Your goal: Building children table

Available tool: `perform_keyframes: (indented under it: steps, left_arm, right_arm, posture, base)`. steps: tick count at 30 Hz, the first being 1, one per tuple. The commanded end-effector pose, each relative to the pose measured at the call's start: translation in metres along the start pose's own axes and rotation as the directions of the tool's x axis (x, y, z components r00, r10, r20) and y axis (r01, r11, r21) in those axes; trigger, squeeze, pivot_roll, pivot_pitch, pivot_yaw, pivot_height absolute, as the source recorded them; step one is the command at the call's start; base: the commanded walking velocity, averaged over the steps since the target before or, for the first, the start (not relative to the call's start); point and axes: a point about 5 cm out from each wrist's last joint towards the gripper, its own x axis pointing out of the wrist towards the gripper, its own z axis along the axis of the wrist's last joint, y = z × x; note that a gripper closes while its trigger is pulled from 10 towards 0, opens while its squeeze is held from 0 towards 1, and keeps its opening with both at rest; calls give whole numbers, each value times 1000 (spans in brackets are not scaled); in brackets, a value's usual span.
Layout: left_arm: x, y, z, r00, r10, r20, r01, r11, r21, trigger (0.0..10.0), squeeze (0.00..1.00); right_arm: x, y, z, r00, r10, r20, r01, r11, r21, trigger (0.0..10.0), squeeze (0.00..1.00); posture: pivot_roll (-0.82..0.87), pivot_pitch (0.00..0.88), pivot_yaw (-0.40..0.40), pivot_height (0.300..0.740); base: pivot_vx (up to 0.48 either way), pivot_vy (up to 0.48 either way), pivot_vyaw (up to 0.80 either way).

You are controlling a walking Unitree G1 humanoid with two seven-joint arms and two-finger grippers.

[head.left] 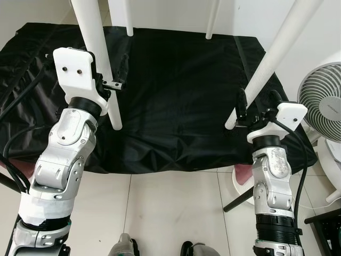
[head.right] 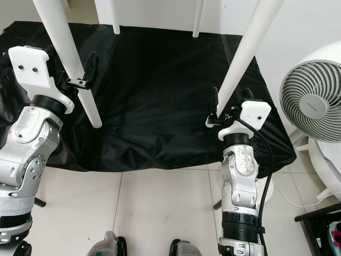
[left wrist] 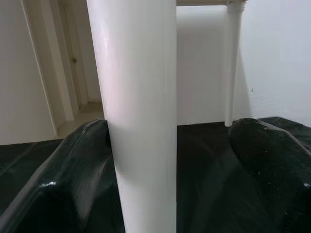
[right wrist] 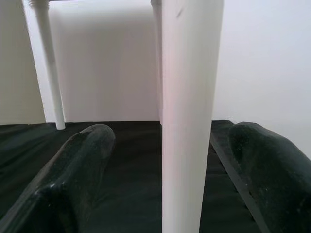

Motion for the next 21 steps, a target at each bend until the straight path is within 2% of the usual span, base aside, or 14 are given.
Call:
perform_keyframes:
  steps: [1, 6, 10, 14, 16, 21]
  left_arm:
    - [-6, -7, -2, 997, -82, -6, 82, 997, 1, 10000, 0]
    - [-15, -8, -11, 997, -66, -44, 66, 998, -5, 10000, 0]
    - [-29, -9, -25, 995, -49, -81, 50, 999, 11, 10000, 0]
    - [-33, -9, -29, 995, -47, -87, 49, 999, 16, 10000, 0]
    - [-42, -12, -36, 995, -46, -91, 49, 998, 39, 10000, 0]
    - [-54, -15, -46, 993, -51, -108, 56, 997, 46, 10000, 0]
  right_arm:
    - [-5, 1, -2, 1000, 6, -12, -6, 1000, -13, 10000, 0]
    - [-11, 3, -4, 1000, 14, -26, -15, 1000, -25, 10000, 0]
    - [-18, 5, -7, 998, 34, -47, -36, 998, -44, 10000, 0]
    - [-20, 5, -8, 998, 42, -52, -45, 998, -52, 10000, 0]
    - [-26, 10, -11, 995, 77, -68, -82, 994, -68, 10000, 0]
    - [-38, 14, -18, 987, 124, -100, -132, 988, -81, 10000, 0]
  posture:
    - [133, 136, 11, 740]
    - [131, 132, 7, 740]
    - [125, 125, 6, 740]
    - [122, 124, 6, 740]
    - [116, 115, 4, 740]
    - [110, 109, 6, 740]
  base:
    - [0, 0, 0]
    - [0, 0, 0]
    - [0, 0, 0]
    - [0, 0, 0]
    - [0, 0, 0]
    - [0, 0, 0]
